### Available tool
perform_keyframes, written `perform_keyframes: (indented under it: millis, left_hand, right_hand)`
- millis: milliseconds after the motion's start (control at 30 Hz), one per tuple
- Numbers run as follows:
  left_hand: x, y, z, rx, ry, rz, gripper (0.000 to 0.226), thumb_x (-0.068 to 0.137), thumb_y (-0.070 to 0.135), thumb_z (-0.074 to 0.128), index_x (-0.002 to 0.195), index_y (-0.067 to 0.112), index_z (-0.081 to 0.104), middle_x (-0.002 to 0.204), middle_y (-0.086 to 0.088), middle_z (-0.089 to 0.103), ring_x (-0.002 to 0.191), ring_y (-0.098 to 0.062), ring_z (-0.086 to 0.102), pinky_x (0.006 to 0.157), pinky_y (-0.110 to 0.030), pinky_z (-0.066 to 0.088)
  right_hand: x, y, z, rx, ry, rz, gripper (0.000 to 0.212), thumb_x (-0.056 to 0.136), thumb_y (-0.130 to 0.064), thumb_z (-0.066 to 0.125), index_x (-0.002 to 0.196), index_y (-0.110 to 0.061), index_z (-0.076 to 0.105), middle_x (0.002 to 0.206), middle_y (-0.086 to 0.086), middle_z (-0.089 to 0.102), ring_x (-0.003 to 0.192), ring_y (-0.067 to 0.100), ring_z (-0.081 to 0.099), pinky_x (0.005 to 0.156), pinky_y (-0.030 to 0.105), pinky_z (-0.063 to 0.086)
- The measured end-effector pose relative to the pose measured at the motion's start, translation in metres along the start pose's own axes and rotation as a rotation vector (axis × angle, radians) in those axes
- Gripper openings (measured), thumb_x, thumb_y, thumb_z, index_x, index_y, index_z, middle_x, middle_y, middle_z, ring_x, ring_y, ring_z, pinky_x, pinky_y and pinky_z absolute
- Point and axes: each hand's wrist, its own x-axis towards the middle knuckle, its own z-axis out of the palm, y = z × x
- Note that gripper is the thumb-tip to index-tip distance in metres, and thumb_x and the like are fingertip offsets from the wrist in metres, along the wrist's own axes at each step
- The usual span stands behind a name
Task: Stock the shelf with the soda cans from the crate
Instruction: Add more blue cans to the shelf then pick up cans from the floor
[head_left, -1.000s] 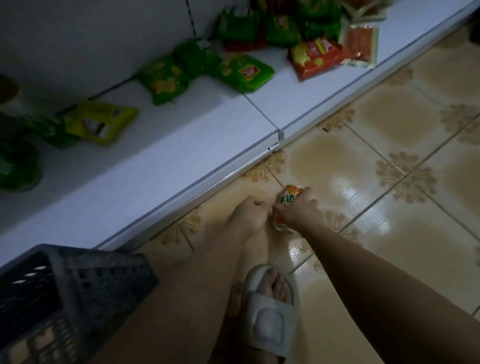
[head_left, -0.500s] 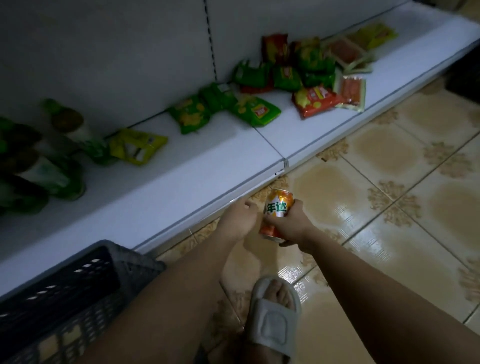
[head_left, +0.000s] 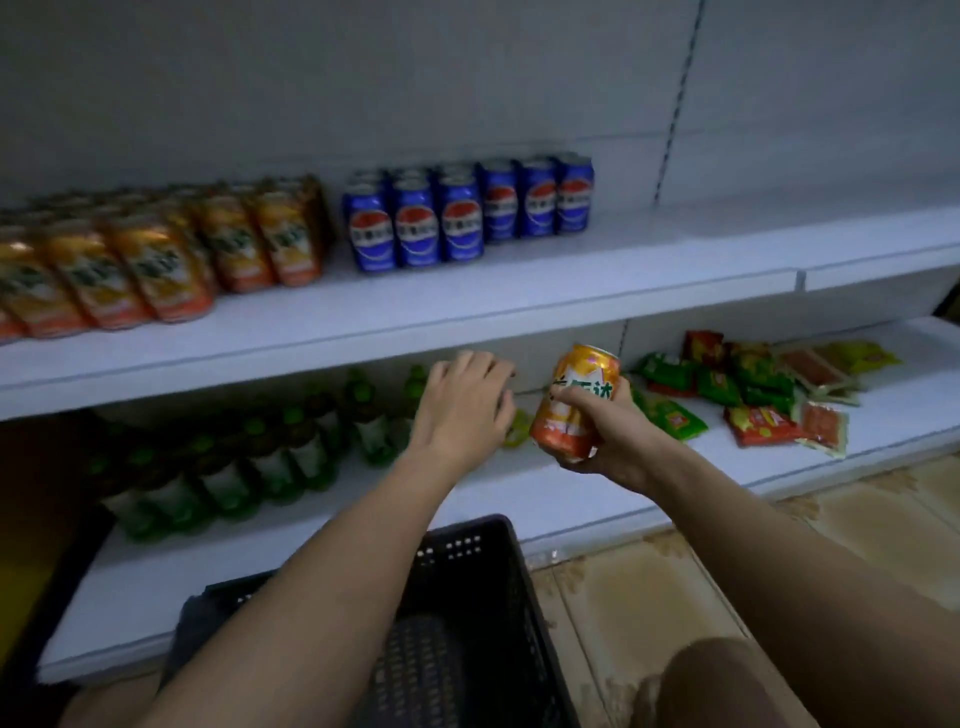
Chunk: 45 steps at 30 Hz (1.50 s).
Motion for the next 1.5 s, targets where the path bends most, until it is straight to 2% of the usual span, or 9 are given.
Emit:
perform_keyframes:
  millis: [100,367,533,800,1000,1167,1333,1400,1500]
  left_hand:
    - [-0.012,-0.073,-0.057,0.072,0.074,-0.15,0.034,0.092,0.03,0.052,0.124,0.022,0.06,0.121,-0.001,0.061,0.112,-0.024,0.053,0.095,-0.042,0.038]
    - [-0.041,-0.234,-0.118,0.121,-0.295,-0.645,0.067,0.093,0.069,0.035,0.149,0.033,0.031,0.157,-0.002,0.029,0.142,-0.029,0.028,0.113,-0.06,0.02]
    - [-0.037,-0.263,-0.104,0.026,-0.444,-0.663,0.083,0.079,0.089,0.019,0.151,0.047,0.019,0.163,0.007,0.012,0.149,-0.027,0.01,0.114,-0.065,0.006]
    - [-0.049,-0.265,-0.083,0.158,-0.205,-0.563,0.073,0.083,0.083,0.015,0.144,0.048,0.034,0.153,0.009,0.033,0.14,-0.018,0.025,0.114,-0.054,0.015]
    - [-0.049,-0.265,-0.079,0.185,-0.18,-0.562,0.072,0.084,0.08,0.014,0.144,0.047,0.035,0.153,0.01,0.032,0.141,-0.016,0.023,0.113,-0.053,0.014]
    - [-0.048,-0.267,-0.076,0.173,-0.184,-0.562,0.073,0.084,0.081,0.015,0.145,0.047,0.033,0.154,0.009,0.031,0.142,-0.017,0.021,0.113,-0.053,0.012]
    - [-0.047,-0.267,-0.077,0.157,-0.188,-0.562,0.073,0.085,0.081,0.015,0.146,0.046,0.032,0.154,0.008,0.03,0.142,-0.018,0.021,0.114,-0.053,0.011]
    - [-0.047,-0.266,-0.078,0.162,-0.189,-0.559,0.073,0.084,0.081,0.015,0.145,0.045,0.033,0.153,0.007,0.031,0.141,-0.018,0.023,0.114,-0.052,0.012]
    - [-0.047,-0.265,-0.078,0.172,-0.179,-0.559,0.073,0.083,0.08,0.014,0.143,0.044,0.036,0.149,0.008,0.034,0.138,-0.017,0.026,0.113,-0.049,0.015]
  right_hand:
    - [-0.01,-0.044,0.065,-0.117,-0.137,-0.101,0.061,0.081,-0.024,0.079,0.129,-0.025,0.041,0.121,0.009,0.062,0.102,0.029,0.066,0.073,0.05,0.058]
    - [0.003,-0.104,0.209,-0.308,-0.277,-0.278,0.073,0.074,-0.039,0.084,0.131,-0.029,0.039,0.124,-0.001,0.058,0.11,0.022,0.06,0.092,0.053,0.053]
    - [0.026,-0.103,0.27,-0.231,-0.29,-0.18,0.071,0.078,-0.037,0.081,0.134,-0.028,0.037,0.124,0.001,0.057,0.109,0.024,0.059,0.088,0.055,0.054]
    - [0.071,-0.096,0.323,-0.127,-0.304,-0.076,0.072,0.08,-0.023,0.078,0.138,-0.025,0.035,0.119,0.003,0.056,0.098,0.022,0.058,0.064,0.041,0.051]
    - [0.107,-0.079,0.344,-0.222,-0.228,-0.324,0.078,0.076,-0.023,0.084,0.14,-0.022,0.04,0.122,-0.003,0.058,0.099,0.013,0.057,0.087,0.036,0.048]
    - [0.118,-0.064,0.352,-0.339,-0.304,-0.538,0.068,0.08,-0.03,0.081,0.138,-0.023,0.046,0.12,-0.01,0.059,0.102,0.002,0.059,0.078,0.017,0.047]
    - [0.13,-0.047,0.368,-0.468,-0.166,-0.603,0.083,0.067,-0.068,0.074,0.138,-0.036,0.045,0.138,0.0,0.046,0.128,0.024,0.048,0.106,0.05,0.044]
    - [0.136,-0.044,0.374,-0.481,-0.148,-0.59,0.093,0.057,-0.081,0.072,0.136,-0.04,0.046,0.139,0.001,0.045,0.129,0.025,0.048,0.106,0.052,0.044]
    - [0.14,-0.038,0.378,-0.502,-0.12,-0.65,0.09,0.056,-0.071,0.076,0.13,-0.027,0.049,0.131,0.0,0.051,0.12,0.022,0.055,0.1,0.049,0.05]
